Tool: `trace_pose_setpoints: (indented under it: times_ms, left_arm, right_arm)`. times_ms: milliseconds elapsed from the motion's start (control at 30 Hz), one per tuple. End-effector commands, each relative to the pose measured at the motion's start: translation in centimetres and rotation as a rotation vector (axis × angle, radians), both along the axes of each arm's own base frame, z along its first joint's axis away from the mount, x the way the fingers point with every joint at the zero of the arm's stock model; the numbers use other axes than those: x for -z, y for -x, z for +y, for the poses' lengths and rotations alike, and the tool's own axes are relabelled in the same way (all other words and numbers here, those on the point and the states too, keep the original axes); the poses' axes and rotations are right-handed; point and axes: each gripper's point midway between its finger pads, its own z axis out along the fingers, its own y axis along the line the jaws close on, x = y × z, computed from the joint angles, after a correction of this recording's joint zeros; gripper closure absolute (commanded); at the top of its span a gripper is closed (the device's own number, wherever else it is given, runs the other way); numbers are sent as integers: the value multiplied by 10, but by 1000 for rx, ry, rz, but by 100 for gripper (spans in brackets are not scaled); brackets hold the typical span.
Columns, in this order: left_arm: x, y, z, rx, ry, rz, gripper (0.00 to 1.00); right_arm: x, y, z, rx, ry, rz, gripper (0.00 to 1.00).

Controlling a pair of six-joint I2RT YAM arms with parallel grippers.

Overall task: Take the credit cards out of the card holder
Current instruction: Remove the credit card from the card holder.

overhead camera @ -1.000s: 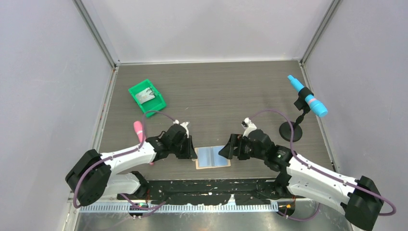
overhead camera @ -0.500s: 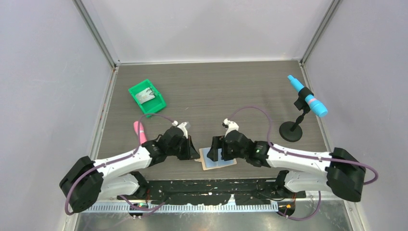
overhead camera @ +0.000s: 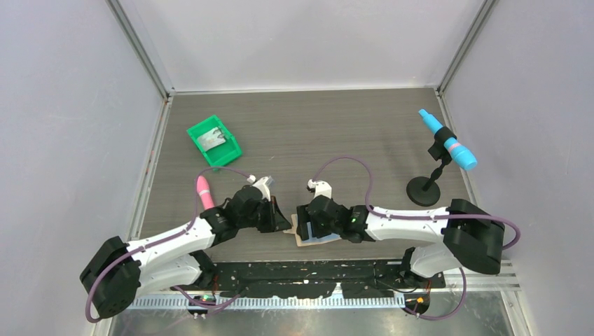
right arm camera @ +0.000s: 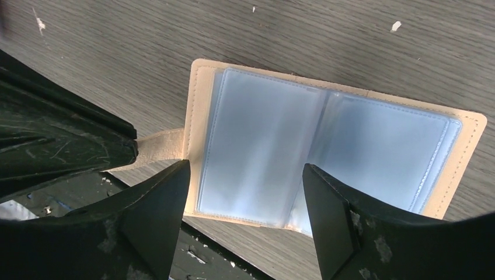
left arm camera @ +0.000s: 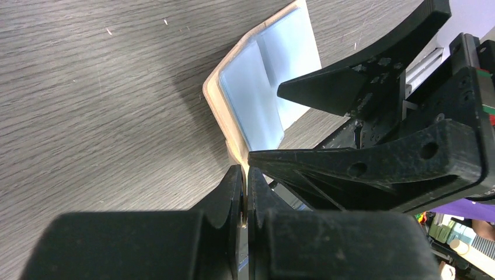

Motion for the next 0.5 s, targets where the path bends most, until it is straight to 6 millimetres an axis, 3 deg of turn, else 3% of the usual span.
trace_pose_setpoints:
  times_ms: [0, 233, 467]
  left_arm:
    - [-11, -3, -5, 1, 42, -32, 100]
    - [-11, -3, -2, -6, 30, -39, 100]
    - [-10, -2, 0, -12, 24, -37, 100]
  right_arm:
    - [-11, -12, 9, 19, 4, -64, 24]
    - [-11, -13, 0, 42, 27, -78, 46]
    - [-14, -15, -10, 70, 53, -93, 45]
